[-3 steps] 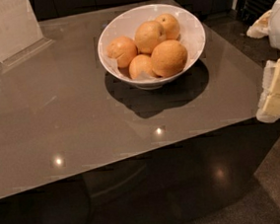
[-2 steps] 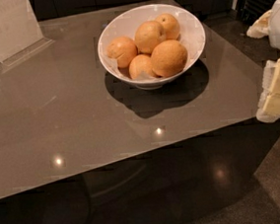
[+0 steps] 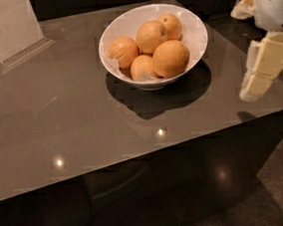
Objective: Pick orange from white bowl
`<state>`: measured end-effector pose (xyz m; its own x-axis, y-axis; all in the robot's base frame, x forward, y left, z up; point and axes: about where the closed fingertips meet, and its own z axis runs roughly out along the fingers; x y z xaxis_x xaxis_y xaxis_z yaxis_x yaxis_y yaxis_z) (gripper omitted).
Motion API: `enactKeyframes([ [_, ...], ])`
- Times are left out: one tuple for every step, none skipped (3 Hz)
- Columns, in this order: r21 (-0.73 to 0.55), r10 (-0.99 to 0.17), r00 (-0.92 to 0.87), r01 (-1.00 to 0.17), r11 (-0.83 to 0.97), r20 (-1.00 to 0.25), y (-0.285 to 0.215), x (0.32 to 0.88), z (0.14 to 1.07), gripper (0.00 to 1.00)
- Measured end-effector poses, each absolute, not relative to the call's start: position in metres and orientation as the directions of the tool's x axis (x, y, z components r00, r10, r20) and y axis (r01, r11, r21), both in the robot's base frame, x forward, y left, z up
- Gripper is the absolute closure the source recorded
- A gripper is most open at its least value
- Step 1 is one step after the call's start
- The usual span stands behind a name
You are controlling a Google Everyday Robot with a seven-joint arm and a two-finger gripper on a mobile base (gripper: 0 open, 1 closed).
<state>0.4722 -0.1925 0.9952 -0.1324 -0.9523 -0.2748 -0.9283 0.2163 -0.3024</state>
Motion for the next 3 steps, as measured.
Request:
enactKeyframes([
  [-0.339,-0.945,-0.042,-0.928,0.157,-0.323,-0.172,0.507,1.014,0.00],
  [-0.379,-0.936,0.014,-0.916,0.128,-0.351,-0.149,0.541,1.035,0.00],
  [-0.395,-0.934,0.025,-0.910,0.127,-0.358,-0.145,0.544,1.043,0.00],
])
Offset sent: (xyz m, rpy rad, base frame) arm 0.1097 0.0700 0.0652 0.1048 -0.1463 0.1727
